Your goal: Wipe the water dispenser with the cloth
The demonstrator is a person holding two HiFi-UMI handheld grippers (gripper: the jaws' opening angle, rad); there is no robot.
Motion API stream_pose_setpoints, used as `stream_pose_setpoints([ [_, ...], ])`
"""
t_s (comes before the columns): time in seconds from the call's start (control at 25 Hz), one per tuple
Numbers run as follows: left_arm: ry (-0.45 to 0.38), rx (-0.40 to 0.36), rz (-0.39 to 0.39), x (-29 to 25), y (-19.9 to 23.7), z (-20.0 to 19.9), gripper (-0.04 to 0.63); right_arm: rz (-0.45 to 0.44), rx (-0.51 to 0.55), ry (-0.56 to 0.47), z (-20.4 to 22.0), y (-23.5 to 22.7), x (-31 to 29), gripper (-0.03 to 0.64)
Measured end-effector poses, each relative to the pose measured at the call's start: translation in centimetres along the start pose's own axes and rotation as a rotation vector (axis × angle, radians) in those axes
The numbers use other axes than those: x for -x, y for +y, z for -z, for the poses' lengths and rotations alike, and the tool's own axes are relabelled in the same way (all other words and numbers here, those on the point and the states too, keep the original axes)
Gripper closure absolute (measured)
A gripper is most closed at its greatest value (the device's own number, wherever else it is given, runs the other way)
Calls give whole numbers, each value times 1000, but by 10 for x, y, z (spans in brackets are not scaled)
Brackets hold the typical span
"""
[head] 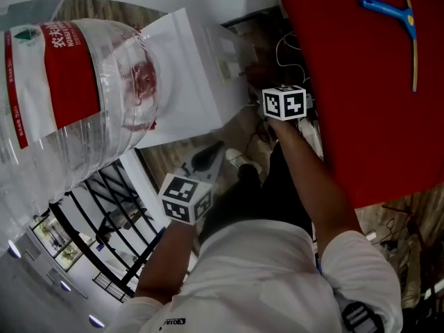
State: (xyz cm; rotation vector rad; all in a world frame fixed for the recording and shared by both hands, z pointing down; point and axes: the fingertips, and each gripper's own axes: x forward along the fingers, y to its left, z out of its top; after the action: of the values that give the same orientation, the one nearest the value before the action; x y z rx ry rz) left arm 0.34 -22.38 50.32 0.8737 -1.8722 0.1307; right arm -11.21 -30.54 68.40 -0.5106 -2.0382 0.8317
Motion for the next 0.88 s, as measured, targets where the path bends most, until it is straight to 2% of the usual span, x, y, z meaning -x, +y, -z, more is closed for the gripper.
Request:
stream_pose_setpoints([
  [0.12,-18,-2,-5,0,-2,-7,606,-103,55,-56,-31,46,35,558],
  [0.24,-30,-4,-17,2,-1,-12,606,-219,-53,-120,-62,76,66,558],
  [0.32,-33,-21,-23,6,-2,-14,606,-310,-123,-117,-76,95,78,558],
  [0.4,-37,-33,-33,9,-3,-16,606,-390,-144,-101,-91,112,85,558],
  [0.48,-41,-36,-37,11,-4,-18,606,-439,-120,-85,-104,125,87,558],
  [0.68,-42,-24,-43,12,-7,-19,606,-458,-17,-31,-119,137,74,558],
  [0.88,-41,-19,-51,11,-7,-19,606,-372,30,24,-110,115,50,558],
])
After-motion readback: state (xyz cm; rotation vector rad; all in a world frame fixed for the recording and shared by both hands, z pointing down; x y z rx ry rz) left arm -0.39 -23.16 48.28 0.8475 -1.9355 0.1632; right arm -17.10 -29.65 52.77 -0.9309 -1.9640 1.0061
